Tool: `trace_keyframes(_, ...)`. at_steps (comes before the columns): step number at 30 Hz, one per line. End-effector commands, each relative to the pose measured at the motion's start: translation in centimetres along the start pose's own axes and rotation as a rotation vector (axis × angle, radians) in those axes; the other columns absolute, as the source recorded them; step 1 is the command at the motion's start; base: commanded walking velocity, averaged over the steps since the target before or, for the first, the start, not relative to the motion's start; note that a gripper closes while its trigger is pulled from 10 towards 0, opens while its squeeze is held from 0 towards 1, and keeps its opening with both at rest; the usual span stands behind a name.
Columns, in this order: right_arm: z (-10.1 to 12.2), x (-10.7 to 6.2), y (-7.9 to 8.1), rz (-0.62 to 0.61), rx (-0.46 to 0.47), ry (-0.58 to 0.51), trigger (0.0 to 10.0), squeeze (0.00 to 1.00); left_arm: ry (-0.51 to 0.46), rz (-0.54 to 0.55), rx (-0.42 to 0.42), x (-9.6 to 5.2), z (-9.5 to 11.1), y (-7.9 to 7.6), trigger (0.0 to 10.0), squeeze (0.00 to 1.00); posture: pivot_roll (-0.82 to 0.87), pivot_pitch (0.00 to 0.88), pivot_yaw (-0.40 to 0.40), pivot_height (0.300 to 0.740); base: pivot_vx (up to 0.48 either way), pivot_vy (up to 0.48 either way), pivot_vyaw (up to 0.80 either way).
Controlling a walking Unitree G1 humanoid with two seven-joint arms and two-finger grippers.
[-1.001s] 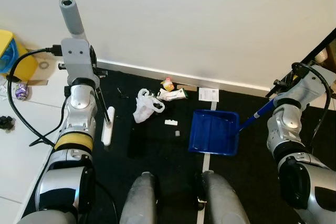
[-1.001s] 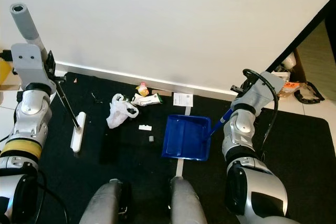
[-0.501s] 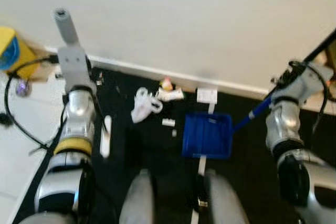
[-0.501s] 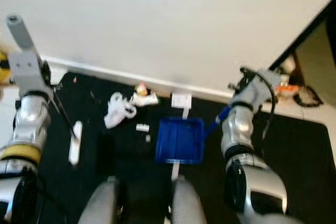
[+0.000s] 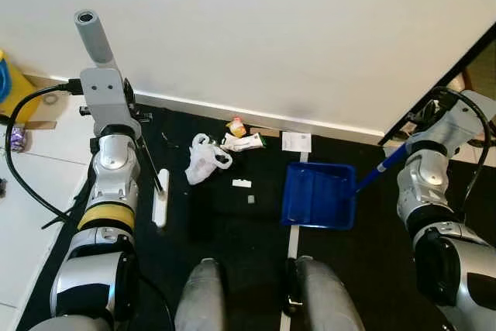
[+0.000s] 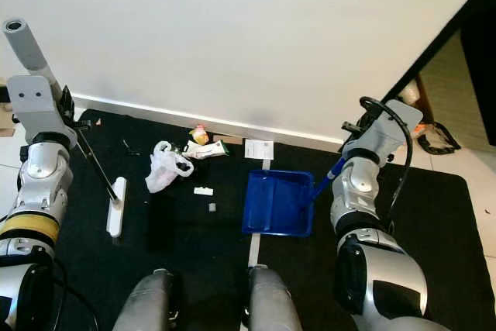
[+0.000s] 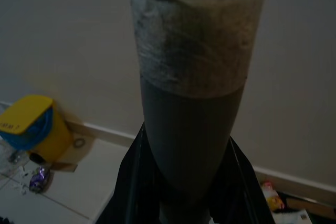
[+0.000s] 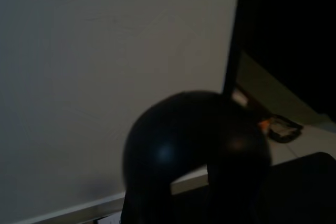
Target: Sweep floor
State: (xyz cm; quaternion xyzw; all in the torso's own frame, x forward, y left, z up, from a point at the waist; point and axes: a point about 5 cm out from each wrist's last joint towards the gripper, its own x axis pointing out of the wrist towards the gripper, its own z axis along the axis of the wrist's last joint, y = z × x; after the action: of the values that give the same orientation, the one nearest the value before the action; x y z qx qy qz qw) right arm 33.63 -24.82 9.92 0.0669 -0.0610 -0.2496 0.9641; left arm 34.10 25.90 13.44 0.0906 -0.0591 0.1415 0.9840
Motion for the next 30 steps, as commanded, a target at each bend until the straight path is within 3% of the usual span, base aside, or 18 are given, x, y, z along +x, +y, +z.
trace_keyframes(1,0.36,0.19,-0.29,-0.009,-0.002,-0.019,10.0,0.00,-0.041,-0.008,-0.001,0.01,0.56,0.08,10.0,0.00,0.03,0.142,-0.036,0.731,0.480,0.000,0.00)
trace_keyframes(6,0.43,0.26,-0.44,-0.014,-0.004,-0.020,10.0,0.00,-0.051,-0.013,-0.009,0.07,0.77,0.04,10.0,0.00,0.03,0.143,-0.035,0.731,0.477,0.000,0.00)
trace_keyframes(25,0.25,0.14,-0.71,-0.025,-0.009,-0.016,10.0,0.00,-0.086,-0.048,-0.018,0.09,1.32,-0.37,10.0,0.00,0.04,0.160,-0.029,0.731,0.000,0.000,0.00)
trace_keyframes(30,0.18,0.07,-0.69,-0.018,-0.012,-0.016,10.0,0.00,-0.067,-0.002,-0.001,0.03,0.96,-0.02,10.0,0.00,0.04,0.183,-0.034,0.731,0.000,0.000,0.00)
